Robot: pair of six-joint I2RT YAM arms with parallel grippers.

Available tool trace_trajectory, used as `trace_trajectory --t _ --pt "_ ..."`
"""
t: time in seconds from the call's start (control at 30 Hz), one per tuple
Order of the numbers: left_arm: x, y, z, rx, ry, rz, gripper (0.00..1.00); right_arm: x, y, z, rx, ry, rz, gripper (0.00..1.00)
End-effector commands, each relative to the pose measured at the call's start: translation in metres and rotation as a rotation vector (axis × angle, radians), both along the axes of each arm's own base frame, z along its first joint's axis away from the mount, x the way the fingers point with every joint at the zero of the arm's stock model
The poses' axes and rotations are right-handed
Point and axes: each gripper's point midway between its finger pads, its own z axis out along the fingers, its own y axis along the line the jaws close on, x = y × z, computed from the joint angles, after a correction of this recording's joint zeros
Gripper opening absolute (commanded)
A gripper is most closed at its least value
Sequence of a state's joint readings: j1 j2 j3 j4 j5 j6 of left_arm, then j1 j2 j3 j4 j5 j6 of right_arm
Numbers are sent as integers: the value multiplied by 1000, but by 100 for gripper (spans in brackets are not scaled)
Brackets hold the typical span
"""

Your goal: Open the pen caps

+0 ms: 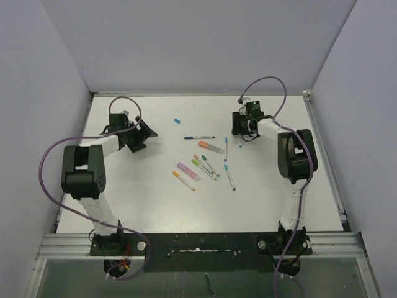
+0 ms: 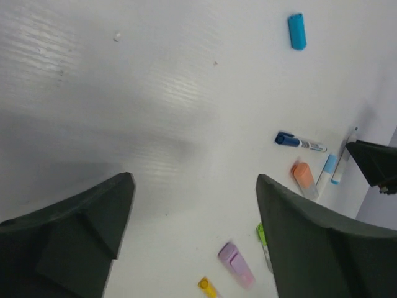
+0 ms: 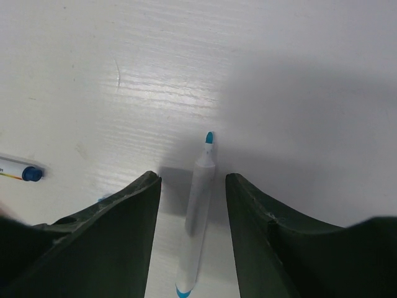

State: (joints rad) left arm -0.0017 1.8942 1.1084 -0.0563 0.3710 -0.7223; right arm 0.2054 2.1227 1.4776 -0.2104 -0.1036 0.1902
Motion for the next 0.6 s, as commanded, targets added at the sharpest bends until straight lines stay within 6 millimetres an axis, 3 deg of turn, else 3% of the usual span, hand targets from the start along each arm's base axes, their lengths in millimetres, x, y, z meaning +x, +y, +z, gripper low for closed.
trace_trajectory --t 0.0,0.07,0.33,0.43,0.57 --pt "10 1 77 -30 -218 28 92 11 5 16 5 -50 -24 48" --pt "8 -2 88 -49 -255 22 98 15 6 30 14 -105 -29 50" --pt "3 -9 114 -104 -323 8 98 14 23 84 39 -218 23 63" --pt "0 -9 117 -109 -328 11 98 16 43 101 46 -255 80 68" --pt "-3 -11 118 -126 -335 13 98 24 75 105 56 -249 170 73"
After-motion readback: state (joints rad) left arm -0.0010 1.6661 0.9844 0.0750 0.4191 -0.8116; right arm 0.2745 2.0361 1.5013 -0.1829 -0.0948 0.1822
